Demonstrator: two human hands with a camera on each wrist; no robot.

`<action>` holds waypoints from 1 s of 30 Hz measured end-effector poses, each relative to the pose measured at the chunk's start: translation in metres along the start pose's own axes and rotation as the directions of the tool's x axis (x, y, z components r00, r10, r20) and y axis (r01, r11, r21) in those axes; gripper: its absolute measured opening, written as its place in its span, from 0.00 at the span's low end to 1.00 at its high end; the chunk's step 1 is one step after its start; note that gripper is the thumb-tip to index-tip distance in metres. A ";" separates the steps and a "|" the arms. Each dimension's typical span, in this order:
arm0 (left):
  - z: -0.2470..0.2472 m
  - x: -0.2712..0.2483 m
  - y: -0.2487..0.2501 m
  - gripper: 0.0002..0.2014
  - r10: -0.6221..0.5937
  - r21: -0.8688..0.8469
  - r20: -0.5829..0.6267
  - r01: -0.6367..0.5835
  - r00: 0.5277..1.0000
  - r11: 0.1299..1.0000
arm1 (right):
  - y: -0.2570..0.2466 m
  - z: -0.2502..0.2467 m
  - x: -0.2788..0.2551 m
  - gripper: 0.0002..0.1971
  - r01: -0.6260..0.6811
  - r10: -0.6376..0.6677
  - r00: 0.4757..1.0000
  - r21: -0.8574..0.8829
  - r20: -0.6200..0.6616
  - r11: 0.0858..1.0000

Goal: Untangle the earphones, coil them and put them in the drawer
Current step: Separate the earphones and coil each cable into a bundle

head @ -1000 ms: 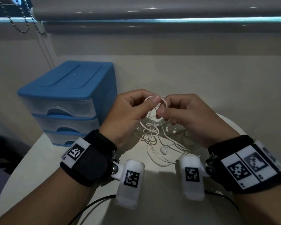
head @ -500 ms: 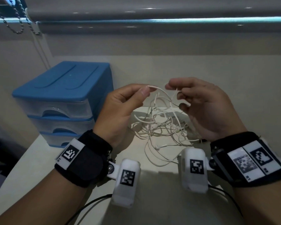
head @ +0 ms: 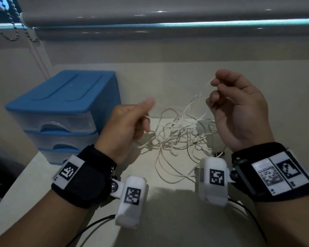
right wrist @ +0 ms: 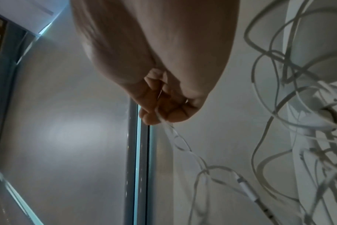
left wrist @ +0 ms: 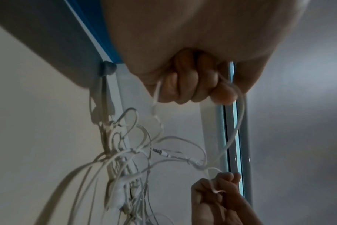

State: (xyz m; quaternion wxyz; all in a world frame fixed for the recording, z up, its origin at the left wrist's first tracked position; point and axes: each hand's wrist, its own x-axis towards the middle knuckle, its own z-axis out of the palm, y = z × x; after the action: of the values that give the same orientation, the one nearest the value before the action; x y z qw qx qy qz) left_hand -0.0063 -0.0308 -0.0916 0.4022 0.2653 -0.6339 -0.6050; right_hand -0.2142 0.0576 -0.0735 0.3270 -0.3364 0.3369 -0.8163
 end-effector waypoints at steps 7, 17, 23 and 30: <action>-0.001 -0.001 -0.008 0.15 -0.100 0.424 0.072 0.060 0.992 0.904 | -0.004 0.001 -0.003 0.19 0.001 0.001 0.992 -0.012 0.127 1.000; 0.010 -0.006 0.000 0.15 0.016 0.116 0.064 -0.023 0.998 0.993 | 0.005 0.014 -0.013 0.20 -0.107 0.128 0.904 -0.076 0.407 0.991; 0.010 -0.005 -0.003 0.04 0.113 0.193 0.214 -0.155 0.970 0.969 | 0.006 0.016 -0.016 0.19 -0.102 0.140 0.883 -0.107 0.449 0.989; 0.008 -0.001 -0.004 0.04 0.191 0.132 0.124 -0.207 0.974 0.969 | 0.003 0.011 -0.011 0.09 -0.162 0.189 0.946 -0.120 0.264 0.980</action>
State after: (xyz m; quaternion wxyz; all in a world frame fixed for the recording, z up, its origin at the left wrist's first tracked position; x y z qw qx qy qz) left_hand -0.0133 -0.0258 -0.0956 0.4050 0.1945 -0.7207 -0.5279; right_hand -0.1987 0.0607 -0.0730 0.4250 -0.4303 0.3561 -0.7124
